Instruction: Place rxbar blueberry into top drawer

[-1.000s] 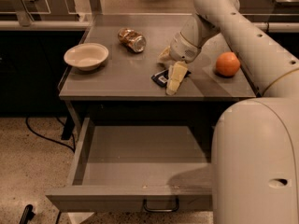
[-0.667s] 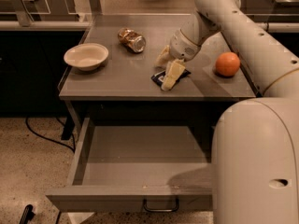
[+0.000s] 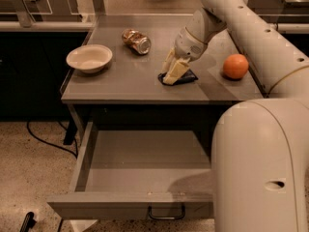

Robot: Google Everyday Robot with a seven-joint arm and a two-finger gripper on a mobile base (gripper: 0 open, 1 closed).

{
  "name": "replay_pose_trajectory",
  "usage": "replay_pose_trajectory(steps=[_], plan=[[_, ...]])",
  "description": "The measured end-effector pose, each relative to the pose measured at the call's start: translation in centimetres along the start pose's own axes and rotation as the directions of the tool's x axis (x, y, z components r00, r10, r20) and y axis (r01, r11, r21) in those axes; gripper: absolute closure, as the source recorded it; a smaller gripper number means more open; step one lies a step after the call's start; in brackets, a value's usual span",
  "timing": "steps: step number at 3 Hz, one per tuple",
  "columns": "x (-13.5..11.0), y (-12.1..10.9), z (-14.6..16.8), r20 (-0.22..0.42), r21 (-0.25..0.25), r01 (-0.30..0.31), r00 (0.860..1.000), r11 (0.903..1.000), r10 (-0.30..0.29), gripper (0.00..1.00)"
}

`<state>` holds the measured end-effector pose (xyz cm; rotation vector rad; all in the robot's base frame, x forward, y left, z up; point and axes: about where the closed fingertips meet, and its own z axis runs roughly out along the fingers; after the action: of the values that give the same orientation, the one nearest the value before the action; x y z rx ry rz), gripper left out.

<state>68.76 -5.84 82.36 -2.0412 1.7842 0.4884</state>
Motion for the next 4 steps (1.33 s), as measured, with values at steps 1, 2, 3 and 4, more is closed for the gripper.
replay_pose_trajectory(steps=[1, 2, 3, 4], plan=[[0.0, 0.0, 0.0, 0.0, 0.0, 0.0, 1.0, 1.0, 0.0, 1.0], [-0.1, 0.0, -0.1, 0.0, 0.0, 0.0, 1.0, 1.0, 0.0, 1.0], [-1.0, 2.0, -2.4, 0.031, 0.045, 0.013, 0.999, 0.9989, -0.014, 1.0], [-2.3, 5.7, -4.6, 0.055, 0.086, 0.01, 0.998, 0.9962, -0.015, 1.0]])
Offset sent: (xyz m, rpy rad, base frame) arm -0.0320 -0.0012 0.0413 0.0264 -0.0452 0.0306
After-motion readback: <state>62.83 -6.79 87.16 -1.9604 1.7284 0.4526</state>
